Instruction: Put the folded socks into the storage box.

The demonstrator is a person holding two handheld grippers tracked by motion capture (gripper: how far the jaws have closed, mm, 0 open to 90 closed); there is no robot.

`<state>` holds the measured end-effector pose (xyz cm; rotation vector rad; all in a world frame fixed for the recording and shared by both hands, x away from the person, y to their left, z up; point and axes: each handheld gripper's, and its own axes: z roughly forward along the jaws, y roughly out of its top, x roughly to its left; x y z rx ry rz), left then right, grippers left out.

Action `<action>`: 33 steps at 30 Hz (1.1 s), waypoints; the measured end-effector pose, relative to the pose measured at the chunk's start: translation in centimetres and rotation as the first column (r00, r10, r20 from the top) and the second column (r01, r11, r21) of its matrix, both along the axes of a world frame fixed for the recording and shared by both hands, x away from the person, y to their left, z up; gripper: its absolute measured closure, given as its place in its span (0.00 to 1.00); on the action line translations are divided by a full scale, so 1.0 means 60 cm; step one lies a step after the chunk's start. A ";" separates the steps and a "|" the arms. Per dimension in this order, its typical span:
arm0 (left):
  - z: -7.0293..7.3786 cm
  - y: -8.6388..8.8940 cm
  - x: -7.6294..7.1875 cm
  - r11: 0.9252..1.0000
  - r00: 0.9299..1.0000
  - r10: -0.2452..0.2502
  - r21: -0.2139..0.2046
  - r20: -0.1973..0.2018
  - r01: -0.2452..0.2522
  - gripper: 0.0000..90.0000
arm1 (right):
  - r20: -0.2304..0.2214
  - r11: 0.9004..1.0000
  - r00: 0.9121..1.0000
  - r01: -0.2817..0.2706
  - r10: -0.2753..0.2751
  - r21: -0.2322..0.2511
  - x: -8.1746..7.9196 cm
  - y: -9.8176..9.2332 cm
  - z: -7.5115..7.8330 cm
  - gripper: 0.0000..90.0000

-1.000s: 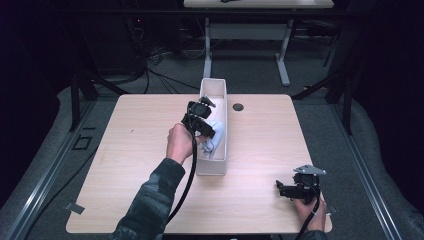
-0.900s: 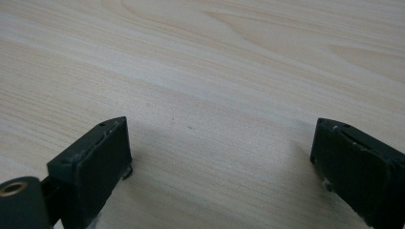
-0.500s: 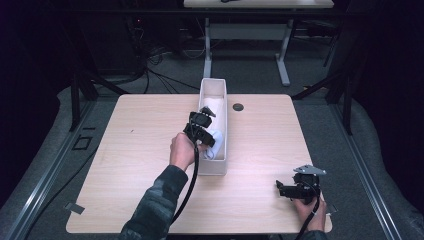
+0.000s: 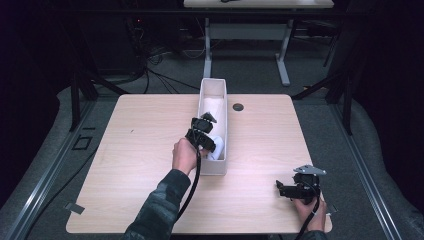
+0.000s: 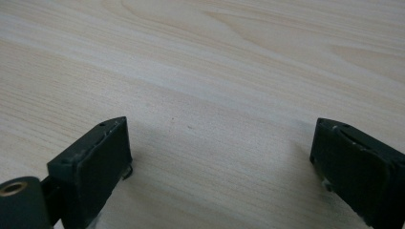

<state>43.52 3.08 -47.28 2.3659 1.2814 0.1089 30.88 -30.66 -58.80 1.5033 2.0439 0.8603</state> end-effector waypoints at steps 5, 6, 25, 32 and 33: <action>0.000 0.000 -0.004 1.000 1.000 0.004 0.025 -0.009 -0.003 0.64 | 0.000 1.000 1.000 -0.001 0.001 0.001 0.000 0.000 0.000 0.06; 0.002 0.001 -0.005 1.000 1.000 0.002 0.023 -0.008 -0.002 0.59 | 0.000 1.000 1.000 -0.001 0.001 0.001 0.000 0.000 0.000 0.06; 0.096 0.057 -0.048 0.998 0.993 -0.024 -0.058 0.118 0.031 0.16 | 0.001 1.000 1.000 0.000 0.000 0.002 0.000 0.000 0.000 0.06; 0.118 0.097 -0.074 0.998 0.987 -0.020 -0.064 0.157 0.030 0.11 | 0.001 1.000 1.000 0.001 -0.001 0.003 0.000 0.000 0.000 0.07; 0.120 0.103 -0.078 0.997 0.987 -0.018 -0.065 0.160 0.029 0.10 | 0.000 1.000 1.000 0.001 -0.001 0.002 0.000 0.000 0.000 0.07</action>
